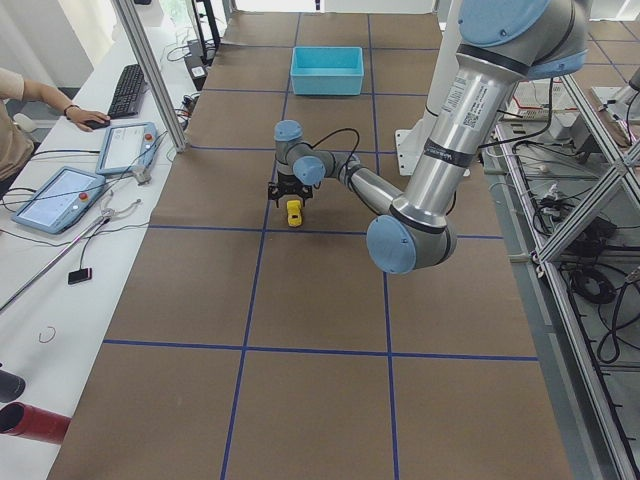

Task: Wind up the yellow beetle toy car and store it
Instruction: 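Close the left gripper on the car, pressing it onto the table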

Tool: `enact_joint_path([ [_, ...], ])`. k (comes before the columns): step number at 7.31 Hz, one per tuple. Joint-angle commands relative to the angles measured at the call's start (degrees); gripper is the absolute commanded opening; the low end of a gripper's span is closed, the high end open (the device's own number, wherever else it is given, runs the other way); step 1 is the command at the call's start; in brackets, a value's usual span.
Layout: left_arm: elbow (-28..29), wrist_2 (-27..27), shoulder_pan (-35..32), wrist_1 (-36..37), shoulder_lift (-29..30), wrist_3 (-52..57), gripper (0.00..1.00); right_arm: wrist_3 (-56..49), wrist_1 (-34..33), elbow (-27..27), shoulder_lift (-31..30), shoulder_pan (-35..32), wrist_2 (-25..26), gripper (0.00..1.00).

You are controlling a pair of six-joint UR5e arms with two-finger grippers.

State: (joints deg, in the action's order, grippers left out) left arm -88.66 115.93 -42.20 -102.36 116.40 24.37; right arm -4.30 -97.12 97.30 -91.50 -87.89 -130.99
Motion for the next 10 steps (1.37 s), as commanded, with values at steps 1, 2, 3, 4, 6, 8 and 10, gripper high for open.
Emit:
enact_joint_path([
  [1,1.99,0.35,0.1,-0.82,0.84,-0.11,0.9,0.0,0.0,-0.01,0.1,0.0,0.03,1.0],
  [2,2.0,0.35,0.28,-0.82,0.93,-0.11,0.88,0.0,0.0,-0.01,0.1,0.0,0.03,1.0],
  [3,2.0,0.35,0.54,-0.82,0.94,-0.11,0.78,0.0,0.0,-0.01,0.1,0.0,0.03,1.0],
  [4,1.91,0.35,0.63,-0.82,0.94,-0.11,0.61,0.0,0.0,-0.01,0.1,0.0,0.03,1.0],
  [6,1.91,0.61,0.72,-0.74,0.94,-0.2,0.33,0.0,0.0,-0.01,0.1,0.0,0.03,1.0],
  [8,0.43,0.96,0.55,-0.74,0.76,0.33,0.05,0.0,0.0,-0.01,0.18,0.0,0.03,1.0],
  [10,-4.66,1.06,0.28,-0.65,-0.55,1.46,0.03,0.0,0.0,-0.01,0.18,0.0,0.03,1.0],
])
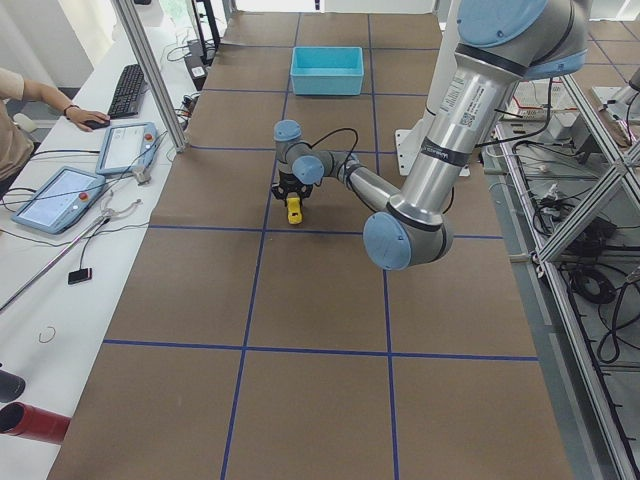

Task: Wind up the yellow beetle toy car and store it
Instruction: 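Close the left gripper on the car, pressing it onto the table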

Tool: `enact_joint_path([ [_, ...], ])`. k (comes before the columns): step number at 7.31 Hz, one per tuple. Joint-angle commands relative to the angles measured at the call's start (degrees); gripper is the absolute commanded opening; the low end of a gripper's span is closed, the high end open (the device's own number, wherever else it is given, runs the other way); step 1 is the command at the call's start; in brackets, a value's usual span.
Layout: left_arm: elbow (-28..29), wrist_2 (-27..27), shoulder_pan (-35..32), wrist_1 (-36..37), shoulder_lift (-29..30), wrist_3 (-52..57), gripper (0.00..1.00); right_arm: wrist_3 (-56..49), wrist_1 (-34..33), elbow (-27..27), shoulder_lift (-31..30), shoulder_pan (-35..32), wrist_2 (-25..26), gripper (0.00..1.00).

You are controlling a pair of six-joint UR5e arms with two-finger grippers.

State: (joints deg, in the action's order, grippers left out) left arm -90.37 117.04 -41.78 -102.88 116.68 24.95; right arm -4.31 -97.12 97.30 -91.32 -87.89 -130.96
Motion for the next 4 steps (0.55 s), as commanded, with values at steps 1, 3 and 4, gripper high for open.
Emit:
enact_joint_path([
  [1,-5.76,-0.32,-0.15,-0.13,-2.75,5.93,0.03,-0.09,0.0,0.09,0.09,0.0,0.0,1.0],
  [3,-11.91,0.11,-0.15,-0.65,-9.24,7.12,0.01,0.0,0.0,0.09,0.18,0.0,0.0,1.0],
  [4,-12.89,0.21,-0.15,-2.92,-11.36,8.08,0.01,0.0,0.0,0.09,0.27,0.0,0.0,1.0],
])
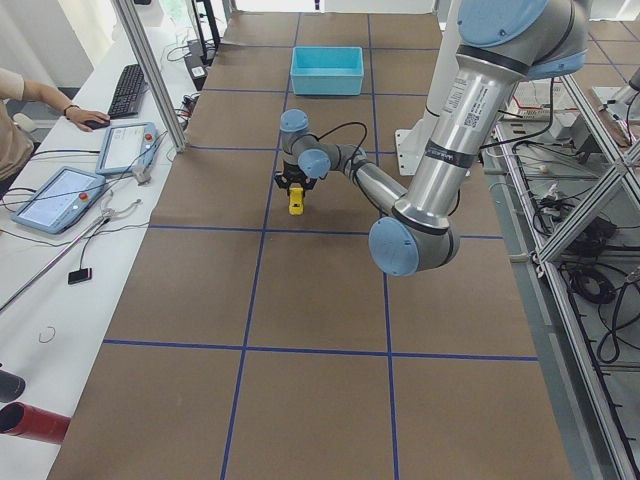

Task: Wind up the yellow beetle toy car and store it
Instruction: 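Drag the held car backward along the table toward the robot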

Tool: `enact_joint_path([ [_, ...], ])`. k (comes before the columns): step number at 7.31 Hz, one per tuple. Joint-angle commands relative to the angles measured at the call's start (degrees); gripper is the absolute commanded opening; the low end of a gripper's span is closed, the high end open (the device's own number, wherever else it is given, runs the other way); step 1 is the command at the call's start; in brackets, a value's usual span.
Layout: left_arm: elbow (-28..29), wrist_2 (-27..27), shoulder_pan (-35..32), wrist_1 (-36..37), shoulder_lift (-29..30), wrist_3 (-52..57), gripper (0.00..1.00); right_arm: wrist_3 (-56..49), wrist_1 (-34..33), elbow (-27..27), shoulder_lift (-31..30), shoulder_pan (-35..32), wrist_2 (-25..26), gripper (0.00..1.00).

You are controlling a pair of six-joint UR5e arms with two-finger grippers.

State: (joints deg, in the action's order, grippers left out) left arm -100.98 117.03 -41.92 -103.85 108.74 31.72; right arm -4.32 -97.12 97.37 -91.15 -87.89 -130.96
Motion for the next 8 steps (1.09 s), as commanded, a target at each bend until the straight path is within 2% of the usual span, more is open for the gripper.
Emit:
enact_joint_path([
  [1,-2.12,0.3,0.08,-2.23,-3.62,1.23,0.01,-0.08,0.0,0.01,0.18,0.0,0.0,1.0],
  [4,-0.54,2.49,0.61,-4.08,-3.62,0.88,0.01,0.1,0.0,0.01,0.44,0.18,0.09,1.0],
  [6,2.62,2.85,0.61,-8.45,-3.53,0.71,0.01,0.1,0.0,-0.08,0.53,0.26,0.09,1.0],
  [8,3.42,5.39,0.61,-8.74,-3.53,-0.25,0.01,0.18,0.0,-0.08,0.53,0.26,0.09,1.0],
])
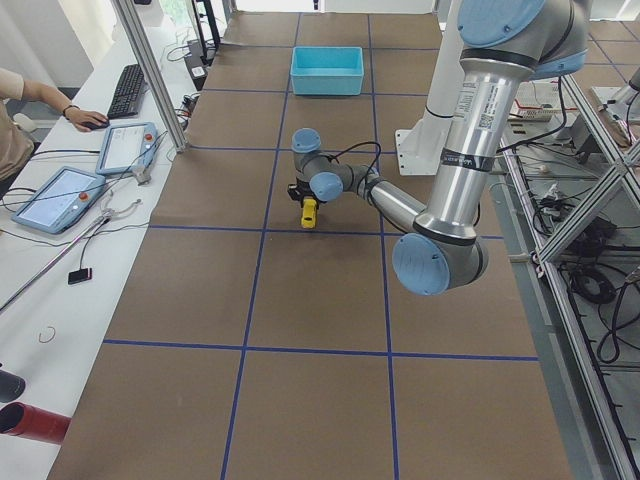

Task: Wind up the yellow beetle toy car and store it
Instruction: 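Drag the held car backward along the table toward the robot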

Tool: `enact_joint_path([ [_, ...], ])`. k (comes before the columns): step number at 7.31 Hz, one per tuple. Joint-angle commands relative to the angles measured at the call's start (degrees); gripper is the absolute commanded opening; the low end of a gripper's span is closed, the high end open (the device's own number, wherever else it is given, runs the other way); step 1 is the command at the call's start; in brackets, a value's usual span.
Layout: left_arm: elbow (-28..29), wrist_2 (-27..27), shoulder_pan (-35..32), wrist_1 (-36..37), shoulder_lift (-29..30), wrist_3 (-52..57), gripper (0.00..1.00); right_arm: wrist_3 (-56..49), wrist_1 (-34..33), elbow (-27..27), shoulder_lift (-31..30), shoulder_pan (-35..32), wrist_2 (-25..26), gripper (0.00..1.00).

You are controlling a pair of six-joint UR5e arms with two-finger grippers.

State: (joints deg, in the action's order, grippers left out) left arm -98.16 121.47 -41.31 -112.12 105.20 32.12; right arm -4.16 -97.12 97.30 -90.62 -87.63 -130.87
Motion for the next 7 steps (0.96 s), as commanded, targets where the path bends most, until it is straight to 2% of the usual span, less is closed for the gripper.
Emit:
enact_joint_path([
  [1,1.3,1.05,0.0,-0.46,0.09,-1.26,0.01,0.03,0.0,-0.09,0.0,0.01,0.0,1.0],
  [7,3.14,1.49,-0.08,-4.23,-0.08,-1.53,0.01,0.03,0.0,-0.36,0.0,-0.08,0.0,1.0],
])
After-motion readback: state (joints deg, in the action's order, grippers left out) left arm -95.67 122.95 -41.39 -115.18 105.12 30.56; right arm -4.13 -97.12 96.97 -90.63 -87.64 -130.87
